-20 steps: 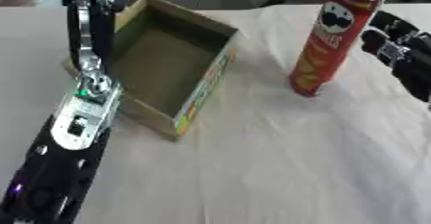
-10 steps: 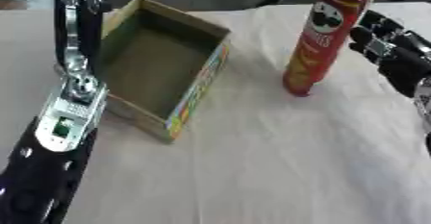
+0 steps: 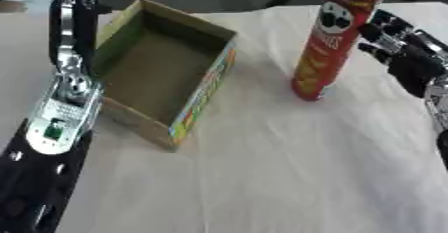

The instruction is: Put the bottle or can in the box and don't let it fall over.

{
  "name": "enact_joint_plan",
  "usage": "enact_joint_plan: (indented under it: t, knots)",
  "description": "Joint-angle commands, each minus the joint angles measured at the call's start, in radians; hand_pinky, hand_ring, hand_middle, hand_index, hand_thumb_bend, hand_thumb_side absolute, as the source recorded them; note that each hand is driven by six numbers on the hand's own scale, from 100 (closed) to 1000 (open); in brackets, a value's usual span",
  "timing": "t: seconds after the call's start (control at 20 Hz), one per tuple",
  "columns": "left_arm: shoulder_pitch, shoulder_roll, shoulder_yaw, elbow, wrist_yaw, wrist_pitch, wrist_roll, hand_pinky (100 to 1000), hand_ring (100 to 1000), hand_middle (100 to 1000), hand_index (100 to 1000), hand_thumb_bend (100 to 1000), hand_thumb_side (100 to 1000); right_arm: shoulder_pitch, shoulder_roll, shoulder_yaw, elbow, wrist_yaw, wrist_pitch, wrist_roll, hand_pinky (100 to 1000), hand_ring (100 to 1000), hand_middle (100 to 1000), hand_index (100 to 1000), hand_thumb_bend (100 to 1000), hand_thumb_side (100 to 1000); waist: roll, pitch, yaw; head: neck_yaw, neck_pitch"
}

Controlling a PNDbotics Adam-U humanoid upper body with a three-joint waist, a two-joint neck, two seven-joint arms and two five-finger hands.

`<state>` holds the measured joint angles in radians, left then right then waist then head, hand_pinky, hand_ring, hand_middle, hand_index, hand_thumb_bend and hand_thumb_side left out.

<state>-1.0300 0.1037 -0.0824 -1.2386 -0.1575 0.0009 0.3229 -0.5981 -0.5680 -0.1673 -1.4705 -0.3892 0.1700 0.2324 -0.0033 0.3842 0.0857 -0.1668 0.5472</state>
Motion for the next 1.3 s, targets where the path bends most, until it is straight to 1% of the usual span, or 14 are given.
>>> enact_joint_plan:
  t: [0.05, 0.3, 0.55, 0.8, 1.0, 1.05, 1.1, 1.15, 1.2, 1.3]
  knots:
    - [-0.026, 0.025, 0.01, -0.009, 0.017, 0.002, -0.011, 709, 1000, 891, 659, 212, 1000, -0.018, -0.04, -0.002, -0.002, -0.012, -0.001, 0.008, 1000, 1000, 1000, 1000, 528, 382, -0.001, -0.026, 0.003, -0.007, -0.008]
    - [-0.031, 0.036, 0.011, -0.002, 0.054, 0.021, -0.039, 721, 1000, 895, 676, 178, 1000, -0.019, -0.046, 0.002, 0.004, -0.015, -0.003, 0.017, 1000, 1000, 1000, 1000, 537, 381, -0.003, -0.029, 0.008, -0.012, -0.001]
    - [-0.043, 0.061, 0.008, 0.004, 0.059, 0.031, -0.125, 727, 1000, 910, 706, 151, 1000, -0.019, -0.048, 0.005, 0.012, -0.013, -0.004, 0.022, 1000, 1000, 1000, 1000, 532, 381, -0.002, -0.031, 0.01, -0.017, 0.006]
    - [-0.055, 0.083, 0.014, 0.01, 0.051, 0.02, -0.192, 727, 1000, 907, 716, 141, 1000, -0.026, -0.049, 0.007, 0.02, -0.011, -0.008, 0.027, 1000, 1000, 1000, 1000, 519, 405, 0.001, -0.031, 0.011, -0.02, 0.007]
    - [-0.058, 0.09, 0.019, 0.006, 0.047, 0.003, -0.201, 724, 1000, 895, 715, 137, 1000, -0.033, -0.048, 0.008, 0.023, -0.014, -0.009, 0.027, 1000, 1000, 1000, 1000, 518, 437, 0.003, -0.031, 0.014, -0.024, 0.004]
    - [-0.057, 0.091, 0.018, 0.002, 0.043, -0.004, -0.198, 720, 1000, 893, 722, 136, 1000, -0.032, -0.048, 0.008, 0.022, -0.012, -0.01, 0.028, 1000, 1000, 1000, 1000, 540, 438, 0.003, -0.031, 0.014, -0.025, 0.004]
    - [-0.055, 0.092, 0.016, -0.004, 0.037, -0.013, -0.193, 719, 1000, 891, 722, 135, 1000, -0.03, -0.047, 0.008, 0.02, -0.01, -0.013, 0.03, 1000, 1000, 1000, 1000, 544, 440, 0.003, -0.031, 0.015, -0.026, 0.004]
    - [-0.052, 0.092, 0.015, -0.011, 0.03, -0.022, -0.186, 716, 1000, 880, 719, 133, 1000, -0.028, -0.045, 0.008, 0.018, -0.008, -0.016, 0.035, 1000, 1000, 1000, 1000, 534, 467, 0.003, -0.031, 0.015, -0.026, 0.003]
    - [-0.049, 0.093, 0.014, -0.018, 0.025, -0.031, -0.179, 714, 1000, 876, 719, 130, 1000, -0.026, -0.045, 0.009, 0.015, -0.004, -0.018, 0.041, 1000, 1000, 1000, 1000, 538, 474, 0.004, -0.03, 0.016, -0.026, 0.003]
    - [-0.045, 0.097, 0.01, -0.028, 0.016, -0.046, -0.168, 709, 1000, 880, 732, 125, 1000, -0.025, -0.046, 0.01, 0.01, 0.005, -0.019, 0.057, 1000, 1000, 1000, 1000, 565, 474, 0.005, -0.031, 0.018, -0.029, 0.004]
